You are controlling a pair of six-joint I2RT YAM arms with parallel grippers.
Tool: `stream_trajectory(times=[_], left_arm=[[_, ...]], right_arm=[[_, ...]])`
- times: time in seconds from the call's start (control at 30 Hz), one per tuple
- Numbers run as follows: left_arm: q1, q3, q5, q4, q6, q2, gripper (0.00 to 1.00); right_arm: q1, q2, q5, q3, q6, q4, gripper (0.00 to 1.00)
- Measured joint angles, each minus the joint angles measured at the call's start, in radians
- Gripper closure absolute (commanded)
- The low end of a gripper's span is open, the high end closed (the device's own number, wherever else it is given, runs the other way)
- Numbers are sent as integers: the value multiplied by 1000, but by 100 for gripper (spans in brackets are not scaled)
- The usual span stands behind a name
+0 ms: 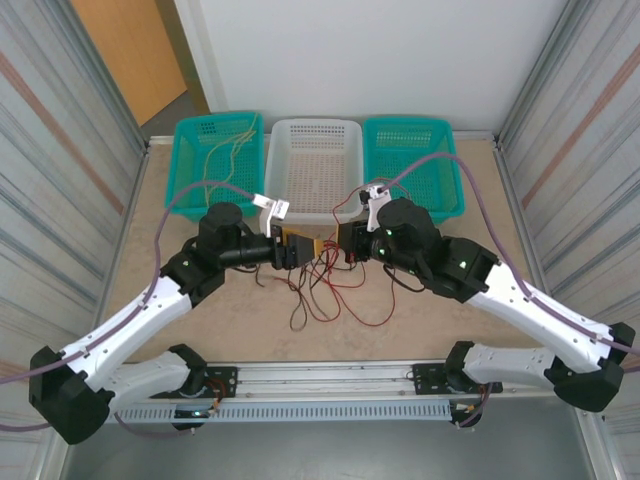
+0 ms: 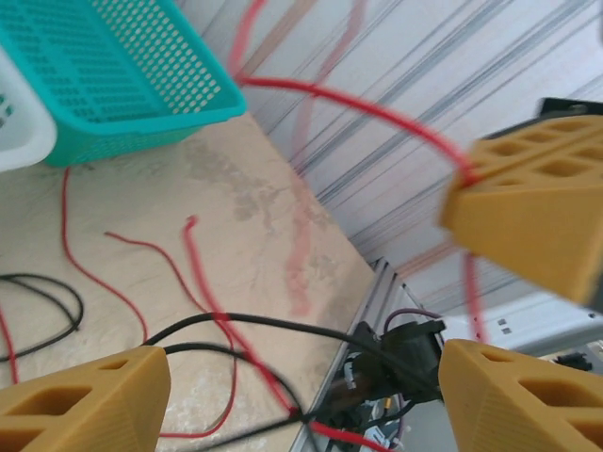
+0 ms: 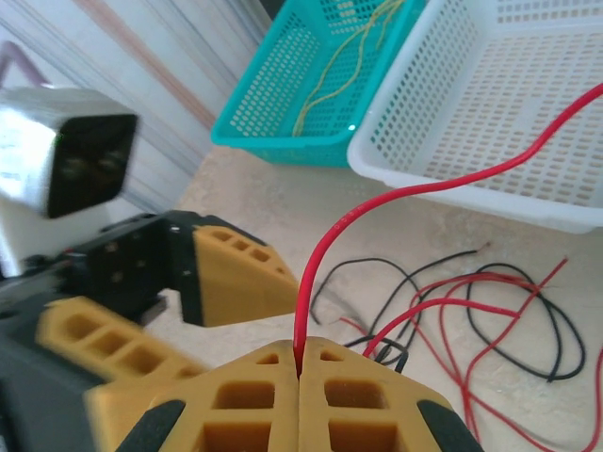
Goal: Untangle the cables
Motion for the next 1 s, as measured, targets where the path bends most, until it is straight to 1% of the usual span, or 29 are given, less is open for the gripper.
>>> stream_trajectory(times=[0.1,0.17,0.27,0.33,0.37,0.4,0.5,0.57,0.63,0.67,0.83,0.9,1.0], left_arm=[[-22,-5,18,26,11,-9,17],[-47,-6,17,26,34,-17,17],[-80,-6,6,19,71,-13,21],[-89,-6,2,15,90,8,25],[-89,-6,0,13,95,20,29],[-90,-6,-10,10,103,36,34],[-95,-8,-50,4,116,77,53],[-96,-11,-82,-9,127,93,62],[-96,-13,-115,-33,133,104,74],[-96,-13,-134,-48,134,109,78],[-96,-36,-205,-95,135,116,92],[-96,-53,-225,-106,132,119,96],[-96,-79,-244,-121,130,124,100]], right_arm=[[6,42,40,12,-7,0,100],[8,70,55,24,-8,1,100],[18,90,70,30,-8,18,100],[19,93,77,41,-9,28,100],[19,93,80,48,-12,32,100],[19,93,84,61,-17,36,100],[18,87,90,94,-26,57,100],[18,72,95,107,-27,68,100],[13,51,97,114,-27,77,100],[10,38,97,119,-29,81,100],[-17,-19,89,135,-30,99,100],[-28,-37,89,137,-30,103,100],[-44,-51,78,139,-33,105,100]])
